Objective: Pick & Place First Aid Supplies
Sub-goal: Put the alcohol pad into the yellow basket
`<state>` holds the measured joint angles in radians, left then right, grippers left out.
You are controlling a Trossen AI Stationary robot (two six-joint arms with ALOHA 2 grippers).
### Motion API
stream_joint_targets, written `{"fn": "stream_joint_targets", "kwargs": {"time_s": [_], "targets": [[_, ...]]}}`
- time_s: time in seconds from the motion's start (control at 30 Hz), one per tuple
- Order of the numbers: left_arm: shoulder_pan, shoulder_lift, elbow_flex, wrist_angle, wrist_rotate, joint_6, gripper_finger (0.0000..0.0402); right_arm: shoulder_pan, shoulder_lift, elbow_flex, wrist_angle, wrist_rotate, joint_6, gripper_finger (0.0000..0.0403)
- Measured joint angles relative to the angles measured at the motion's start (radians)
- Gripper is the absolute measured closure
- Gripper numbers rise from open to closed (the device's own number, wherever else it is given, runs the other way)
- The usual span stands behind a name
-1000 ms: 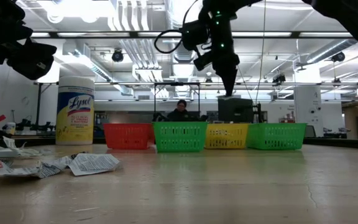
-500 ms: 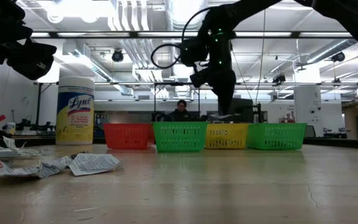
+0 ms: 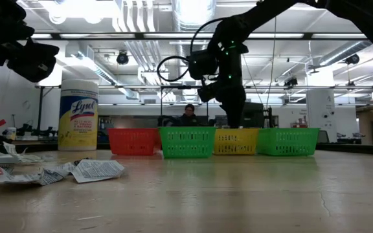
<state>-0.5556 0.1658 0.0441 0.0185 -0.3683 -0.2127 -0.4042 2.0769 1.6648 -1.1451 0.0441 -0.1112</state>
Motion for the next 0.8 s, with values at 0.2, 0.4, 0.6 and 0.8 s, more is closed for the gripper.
{"fn": "stream_joint_targets", "kwargs": {"time_s": [0.2,0.4,0.6,0.8], "targets": [[0.000,0.000,0.000,0.006,0.000,0.000,0.0204,0.000,0.000,-0.020,0.021,0.000,0.000,0.0394],[0.000,0.000,0.000,0.007,0.000,0.000,0.0204,0.000,0.000,-0.036,0.035,0.000,0.000,0.0394],[0.000,0.000,0.000,0.008,0.000,0.000,0.0204,0.000,0.000,-0.038,0.033,0.000,0.000,0.0388],[0.000,0.000,0.000,0.008,0.000,0.000,0.0204,0.000,0.000,-0.038,0.032,0.000,-0.001,0.0345]]}}
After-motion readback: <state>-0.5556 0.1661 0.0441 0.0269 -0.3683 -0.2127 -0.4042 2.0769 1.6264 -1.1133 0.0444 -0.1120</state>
